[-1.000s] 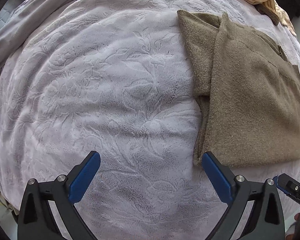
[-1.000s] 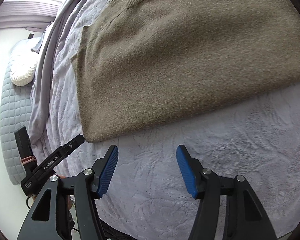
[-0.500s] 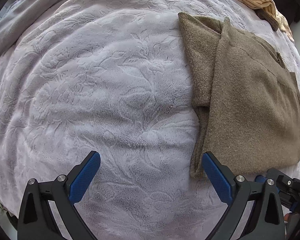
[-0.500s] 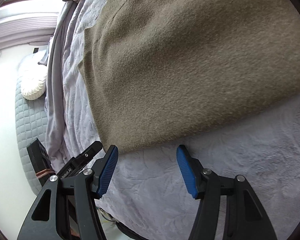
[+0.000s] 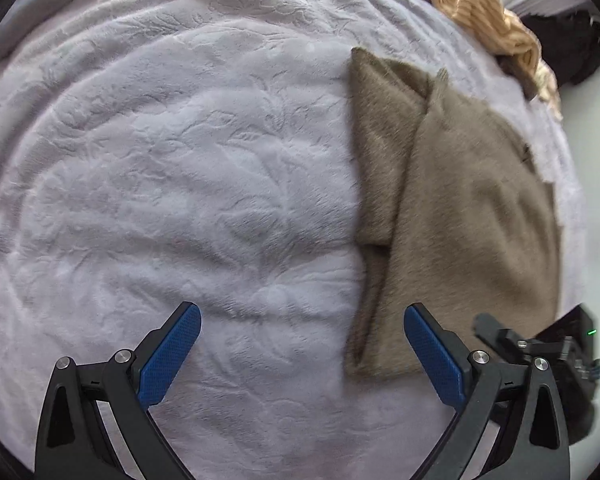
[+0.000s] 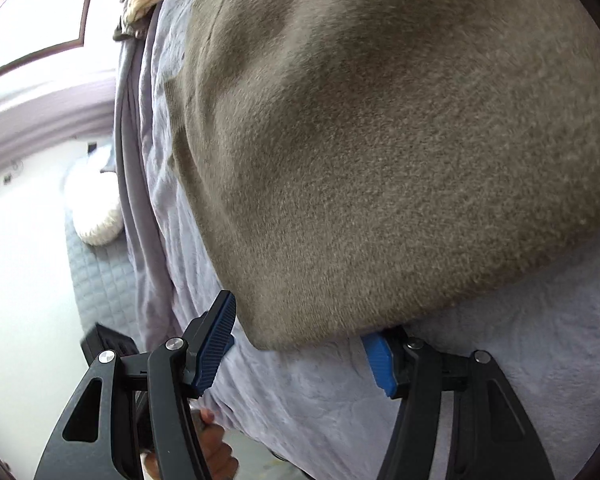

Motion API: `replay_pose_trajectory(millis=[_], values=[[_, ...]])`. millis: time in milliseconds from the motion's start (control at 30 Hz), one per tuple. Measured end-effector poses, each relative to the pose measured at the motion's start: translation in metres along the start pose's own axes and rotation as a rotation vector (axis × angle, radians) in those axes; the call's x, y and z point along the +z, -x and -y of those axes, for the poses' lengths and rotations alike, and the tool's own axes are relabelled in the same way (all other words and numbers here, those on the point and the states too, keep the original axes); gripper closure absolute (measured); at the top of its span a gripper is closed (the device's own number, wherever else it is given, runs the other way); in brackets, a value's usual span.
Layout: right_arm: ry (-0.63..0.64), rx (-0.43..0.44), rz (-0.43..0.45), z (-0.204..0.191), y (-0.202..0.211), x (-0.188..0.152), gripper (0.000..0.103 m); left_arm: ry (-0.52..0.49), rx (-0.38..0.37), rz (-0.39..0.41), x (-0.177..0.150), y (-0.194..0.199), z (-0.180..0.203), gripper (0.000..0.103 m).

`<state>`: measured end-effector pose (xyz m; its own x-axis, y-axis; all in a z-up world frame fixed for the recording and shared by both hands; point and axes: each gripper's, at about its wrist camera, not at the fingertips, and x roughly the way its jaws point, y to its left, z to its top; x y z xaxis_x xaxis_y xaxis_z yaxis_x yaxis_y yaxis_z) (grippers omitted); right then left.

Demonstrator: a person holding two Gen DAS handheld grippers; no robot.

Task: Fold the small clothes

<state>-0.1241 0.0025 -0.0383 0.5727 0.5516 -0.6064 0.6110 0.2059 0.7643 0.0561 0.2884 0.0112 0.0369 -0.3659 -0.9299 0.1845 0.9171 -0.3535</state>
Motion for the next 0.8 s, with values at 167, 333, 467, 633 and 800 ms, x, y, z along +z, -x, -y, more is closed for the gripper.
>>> replay_pose_trajectory(millis=[167,333,467,633,800], values=[[-0.059,0.135,0.005,0.000,-0.004,0.006,0.095,-0.005,-0.178,-0.032,0.023,-0.009,0.004,0.001],[0.111,0.177,0.020,-0.040,0.023,0.012,0.095,-0.032,-0.367,-0.087,0.049,-0.029,0.030,0.001],[0.189,0.183,0.017,-0.059,0.036,0.011,0.095,-0.034,-0.472,-0.126,0.073,-0.046,0.057,0.001],[0.227,0.119,-0.021,-0.056,0.030,0.009,0.095,-0.130,-0.406,-0.090,0.078,-0.046,0.099,0.036],[0.283,-0.106,-0.157,-0.039,0.016,0.001,0.087,-0.164,-0.245,-0.115,0.072,-0.064,0.107,0.080]])
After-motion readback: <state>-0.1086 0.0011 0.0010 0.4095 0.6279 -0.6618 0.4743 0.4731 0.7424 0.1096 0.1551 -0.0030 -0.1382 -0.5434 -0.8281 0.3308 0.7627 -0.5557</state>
